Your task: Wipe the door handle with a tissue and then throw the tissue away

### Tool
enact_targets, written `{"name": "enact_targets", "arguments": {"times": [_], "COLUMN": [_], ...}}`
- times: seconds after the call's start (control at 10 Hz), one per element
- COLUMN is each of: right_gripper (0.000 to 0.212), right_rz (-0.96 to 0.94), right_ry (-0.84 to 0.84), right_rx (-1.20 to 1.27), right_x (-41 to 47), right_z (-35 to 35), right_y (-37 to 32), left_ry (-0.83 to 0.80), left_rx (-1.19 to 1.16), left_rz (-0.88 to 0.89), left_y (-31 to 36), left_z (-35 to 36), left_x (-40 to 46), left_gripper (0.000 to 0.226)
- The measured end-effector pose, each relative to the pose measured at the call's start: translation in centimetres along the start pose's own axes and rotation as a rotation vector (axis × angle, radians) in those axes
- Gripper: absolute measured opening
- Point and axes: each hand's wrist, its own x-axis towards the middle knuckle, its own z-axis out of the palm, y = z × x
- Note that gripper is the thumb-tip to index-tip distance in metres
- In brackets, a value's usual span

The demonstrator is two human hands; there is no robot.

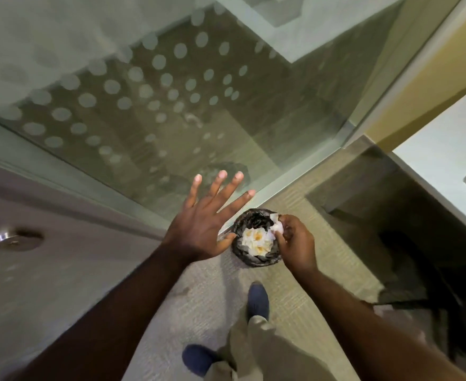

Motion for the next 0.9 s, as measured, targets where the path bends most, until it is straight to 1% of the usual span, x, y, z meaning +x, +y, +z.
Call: {"name": "enact_targets", "arguments": {"times": [0.1,0.2,0.3,0.4,0.5,0.6,0.7,0.8,0.9], "right_gripper": [0.021,0.019,0.015,0.013,0.007,0.047,0.061,0.052,0.041], "right_rz": [-0.047,-0.113,-0.127,-0.112,0.008,0.225,0.285,0.298,0.304], "right_ry": [-0.028,-0.095,-0.147,-0.24,-0.32,-0.617,-0.723,-0.761,-0.768], "right_rx": [-0.091,-0.178,-0.223,-0.289,-0.325,-0.385,-0.348,-0.422,-0.438], "right_x": [0.5,1.6,2.8,4.9,6.3,7.5,7.3,6.0,5.0], "right_z": [0.5,1.9,2.9,5.1,6.5,7.9,8.3,8.6,8.7], "right_y": [1.2,2.6,3.2,4.6,5.7,7.5,8.4,9.8,10.4], "left_ry": [-0.011,-0.052,-0.064,-0.058,-0.062,-0.069,-0.065,-0.078,-0.079], "left_rx": [-0.011,-0.004,0.001,-0.016,-0.034,-0.058,-0.07,-0.104,-0.129], "left_rz": [-0.018,-0.03,-0.035,-0.031,-0.029,-0.038,-0.038,-0.035,-0.063], "left_y": [-1.2,-2.8,-3.5,-4.1,-4.3,-4.4,-4.4,-4.3,-4.1], "left_z": [0.8,2.1,2.7,3.4,3.6,3.8,3.5,3.2,3.0], "left_x": [1.7,2.7,2.7,2.5,2.6,3.0,3.1,3.3,2.9], "left_gripper": [0.108,0.11,0.109,0.107,0.106,0.106,0.106,0.106,0.107]}}
